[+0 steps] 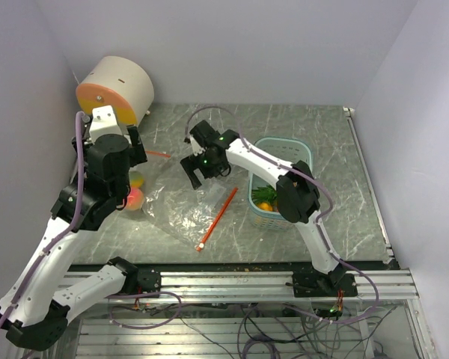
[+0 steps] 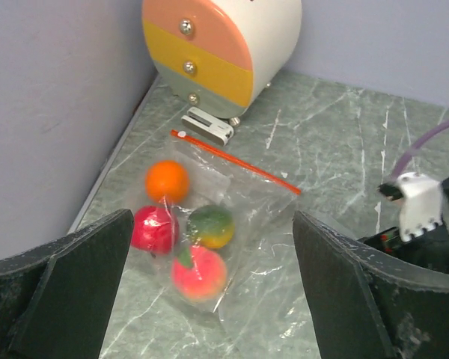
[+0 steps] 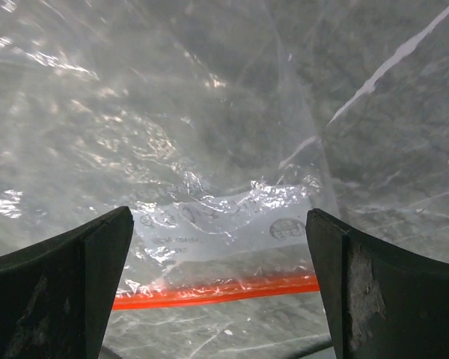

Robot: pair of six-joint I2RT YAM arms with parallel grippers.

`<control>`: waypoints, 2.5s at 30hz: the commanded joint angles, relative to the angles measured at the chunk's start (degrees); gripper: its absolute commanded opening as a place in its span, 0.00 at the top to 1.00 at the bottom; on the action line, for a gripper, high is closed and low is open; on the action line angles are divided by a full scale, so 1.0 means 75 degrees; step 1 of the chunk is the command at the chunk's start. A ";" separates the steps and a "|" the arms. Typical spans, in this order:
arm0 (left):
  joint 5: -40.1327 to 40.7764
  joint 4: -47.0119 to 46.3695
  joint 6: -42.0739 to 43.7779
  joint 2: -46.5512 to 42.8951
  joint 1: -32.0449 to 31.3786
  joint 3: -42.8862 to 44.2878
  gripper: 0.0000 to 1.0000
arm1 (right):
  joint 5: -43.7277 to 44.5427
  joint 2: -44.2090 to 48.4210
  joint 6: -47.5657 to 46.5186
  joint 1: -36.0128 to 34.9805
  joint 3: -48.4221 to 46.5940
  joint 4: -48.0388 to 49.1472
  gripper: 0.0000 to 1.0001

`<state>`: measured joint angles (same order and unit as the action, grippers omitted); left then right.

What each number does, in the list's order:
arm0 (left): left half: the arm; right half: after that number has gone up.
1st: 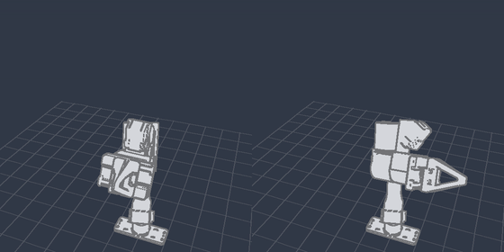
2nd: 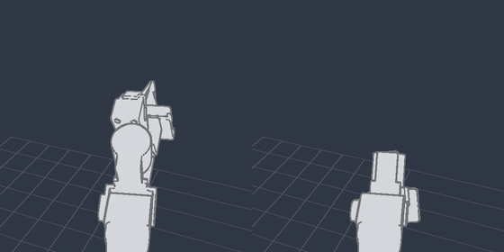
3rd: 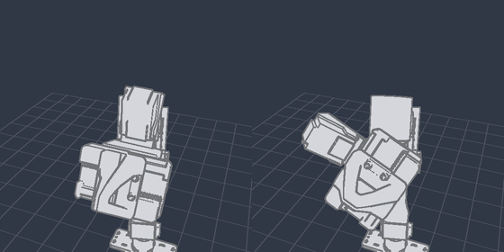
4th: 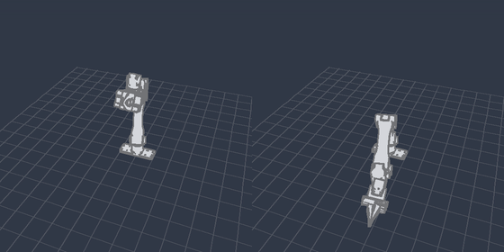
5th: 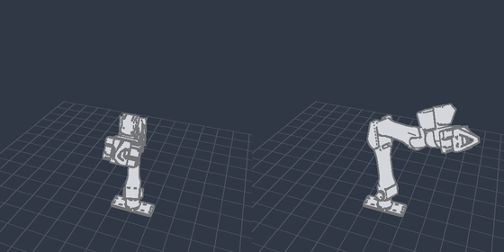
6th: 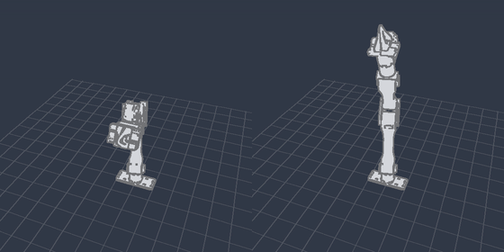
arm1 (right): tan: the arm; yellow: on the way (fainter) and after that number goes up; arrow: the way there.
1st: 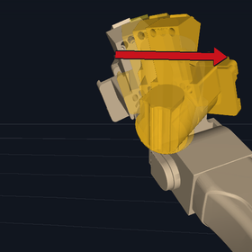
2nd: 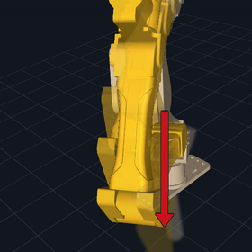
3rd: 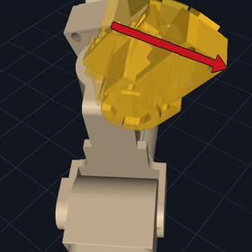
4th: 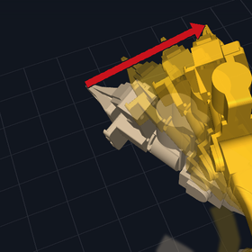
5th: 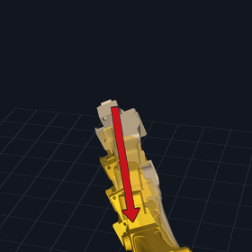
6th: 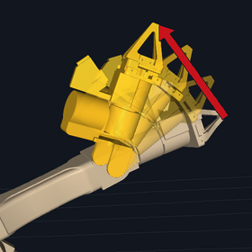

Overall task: Place the food in the zip-top bag and seal the zipper
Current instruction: Place the zipper food storage bag at the center of the board, then pick up the zipper food storage bag at the center of the board, then open the zipper of the food storage bag at the center of the board.

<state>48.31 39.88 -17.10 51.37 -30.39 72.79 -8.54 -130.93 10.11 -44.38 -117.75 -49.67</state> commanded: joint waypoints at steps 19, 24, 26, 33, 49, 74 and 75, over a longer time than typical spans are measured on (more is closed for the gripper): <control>-0.0692 0.0009 0.0200 -0.0241 0.0061 0.0140 0.05 | 0.0640 -0.0222 -0.0386 -0.0158 0.1626 -0.0061 0.85; -0.1297 -0.0112 0.0434 -0.0453 0.0061 0.0085 0.19 | 0.0458 0.0229 -0.0179 0.0067 0.0774 -0.0324 1.00; -0.1629 -0.0196 0.0426 -0.0615 0.0060 -0.0007 0.26 | 0.0022 0.0344 0.0123 0.0353 0.0308 -0.0423 1.00; -0.3430 -0.0573 0.0107 -0.0918 0.0067 -0.0419 0.33 | -0.2109 0.1318 0.1913 0.1356 0.0476 0.0952 1.00; -0.7005 -0.3771 0.0198 0.0307 0.0057 -0.1906 0.01 | -0.3547 0.1988 0.4196 0.1628 0.0443 0.2788 1.00; -0.4898 -0.4166 0.0326 0.1936 -0.0692 -0.2001 0.16 | -0.3480 0.1921 0.4666 0.1617 -0.0487 0.2823 1.00; -0.4750 -0.4218 0.0379 0.1885 -0.0703 -0.2032 0.16 | -0.3490 0.1960 0.4669 0.1617 -0.0434 0.2834 1.00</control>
<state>5.06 9.63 -15.53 66.76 -35.20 56.47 -33.89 -117.60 45.04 -32.32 -121.10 -28.21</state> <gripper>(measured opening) 0.848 0.004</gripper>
